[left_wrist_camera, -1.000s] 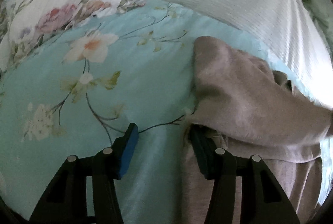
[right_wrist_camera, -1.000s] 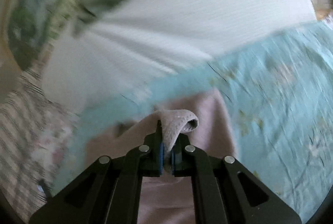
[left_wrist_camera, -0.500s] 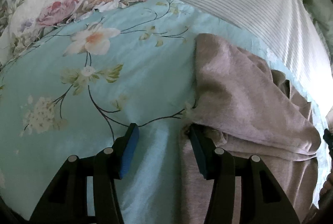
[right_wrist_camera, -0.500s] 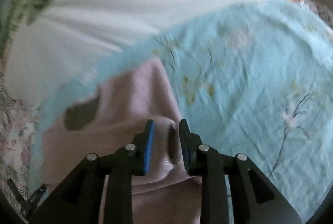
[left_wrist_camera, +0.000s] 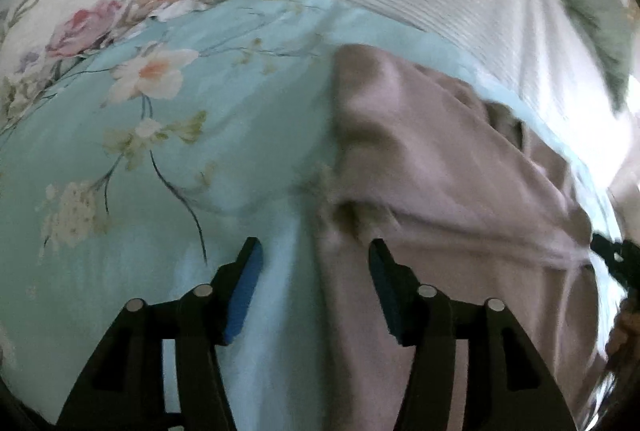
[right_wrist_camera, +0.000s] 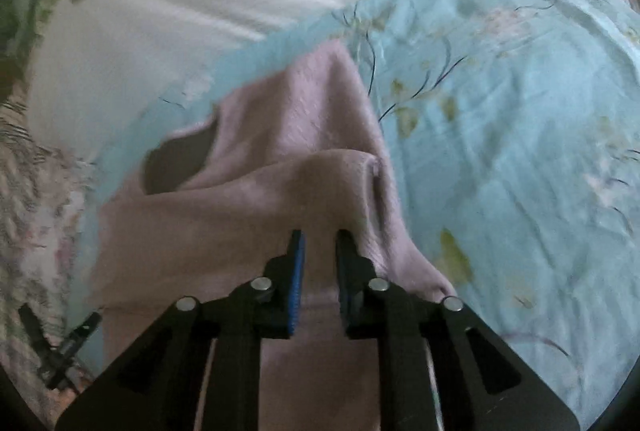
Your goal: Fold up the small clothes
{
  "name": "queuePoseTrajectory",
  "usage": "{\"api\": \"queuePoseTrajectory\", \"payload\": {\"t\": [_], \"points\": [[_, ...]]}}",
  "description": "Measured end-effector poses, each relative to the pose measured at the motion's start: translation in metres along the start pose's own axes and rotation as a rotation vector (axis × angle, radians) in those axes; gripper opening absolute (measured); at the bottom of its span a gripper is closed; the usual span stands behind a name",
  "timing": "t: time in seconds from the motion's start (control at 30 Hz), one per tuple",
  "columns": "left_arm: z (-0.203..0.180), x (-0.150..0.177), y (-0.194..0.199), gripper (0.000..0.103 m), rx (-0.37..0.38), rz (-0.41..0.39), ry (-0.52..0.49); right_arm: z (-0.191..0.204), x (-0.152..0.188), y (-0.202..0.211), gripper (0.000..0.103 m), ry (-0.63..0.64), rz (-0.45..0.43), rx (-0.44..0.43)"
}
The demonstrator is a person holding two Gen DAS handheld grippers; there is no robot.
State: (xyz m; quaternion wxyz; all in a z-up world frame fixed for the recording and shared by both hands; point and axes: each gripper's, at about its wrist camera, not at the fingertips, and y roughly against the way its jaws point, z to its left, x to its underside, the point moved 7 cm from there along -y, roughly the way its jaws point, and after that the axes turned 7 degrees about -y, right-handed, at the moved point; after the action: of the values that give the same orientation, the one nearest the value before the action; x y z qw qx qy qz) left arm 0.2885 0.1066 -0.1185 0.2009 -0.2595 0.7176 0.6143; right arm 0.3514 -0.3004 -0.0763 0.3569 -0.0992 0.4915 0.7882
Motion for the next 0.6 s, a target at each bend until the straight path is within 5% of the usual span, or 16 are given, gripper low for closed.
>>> {"api": "queuePoseTrajectory", "payload": {"t": [0.07, 0.1, 0.33, 0.6], "points": [[-0.008, 0.015, 0.013, 0.062, 0.023, 0.005, -0.036, -0.002, 0.011, 0.026, 0.057, 0.016, 0.005, -0.039], [-0.012, 0.024, 0.019, 0.066, 0.033, 0.013, -0.057, -0.005, 0.014, 0.034, 0.059, 0.024, 0.007, -0.052], [-0.033, 0.093, 0.056, 0.071, 0.139, 0.086, -0.119, -0.044, 0.077, 0.107, 0.059, 0.052, 0.050, -0.151], [-0.025, 0.171, 0.101, 0.077, 0.201, 0.154, -0.105, -0.079, 0.144, 0.136, 0.062, 0.188, 0.158, -0.211]]}}
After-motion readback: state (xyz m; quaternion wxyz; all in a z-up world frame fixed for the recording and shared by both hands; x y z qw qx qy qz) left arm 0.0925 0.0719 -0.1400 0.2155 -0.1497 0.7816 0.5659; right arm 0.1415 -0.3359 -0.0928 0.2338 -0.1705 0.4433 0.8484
